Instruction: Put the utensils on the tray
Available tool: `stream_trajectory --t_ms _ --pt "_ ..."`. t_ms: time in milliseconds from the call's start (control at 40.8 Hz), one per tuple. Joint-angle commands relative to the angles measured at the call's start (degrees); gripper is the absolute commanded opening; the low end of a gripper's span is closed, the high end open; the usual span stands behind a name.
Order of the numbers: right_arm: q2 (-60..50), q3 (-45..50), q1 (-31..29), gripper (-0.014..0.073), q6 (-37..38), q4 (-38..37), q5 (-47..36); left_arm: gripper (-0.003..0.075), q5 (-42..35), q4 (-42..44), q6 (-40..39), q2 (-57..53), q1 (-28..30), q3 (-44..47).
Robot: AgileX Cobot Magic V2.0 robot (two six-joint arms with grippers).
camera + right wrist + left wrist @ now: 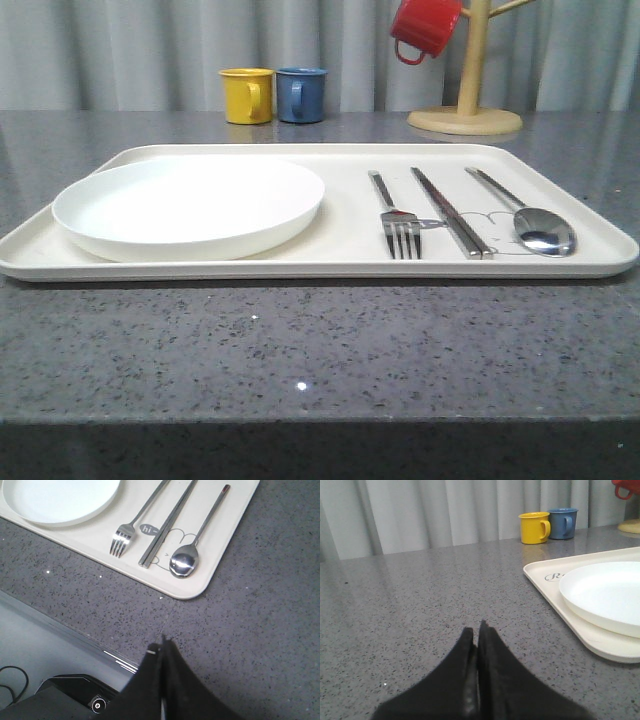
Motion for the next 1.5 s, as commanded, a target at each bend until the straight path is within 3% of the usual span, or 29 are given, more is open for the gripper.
stream_trajectory --t_ms 0,147,294,1472 --pt "0.26 -1.3 0.12 -0.0068 -0.57 -0.43 -3.5 -0.0018 -4.04 -0.21 -0.32 -1.8 0.11 -0.19" --pt "0.15 -1.3 0.12 -0.0068 -0.57 -0.43 -3.22 -0.0018 -1.41 0.97 -1.84 -1.58 1.33 -0.08" --pt "0.15 -1.3 0.12 -0.0068 -0.57 -0.43 -3.02 -0.0018 -1.39 7.97 -8.03 -1.58 1.72 -0.08" --pt "0.15 -1.3 0.12 -0.0068 -0.57 -0.43 -3.02 -0.0018 -5.33 5.8 -6.21 -1.58 5.64 -0.08"
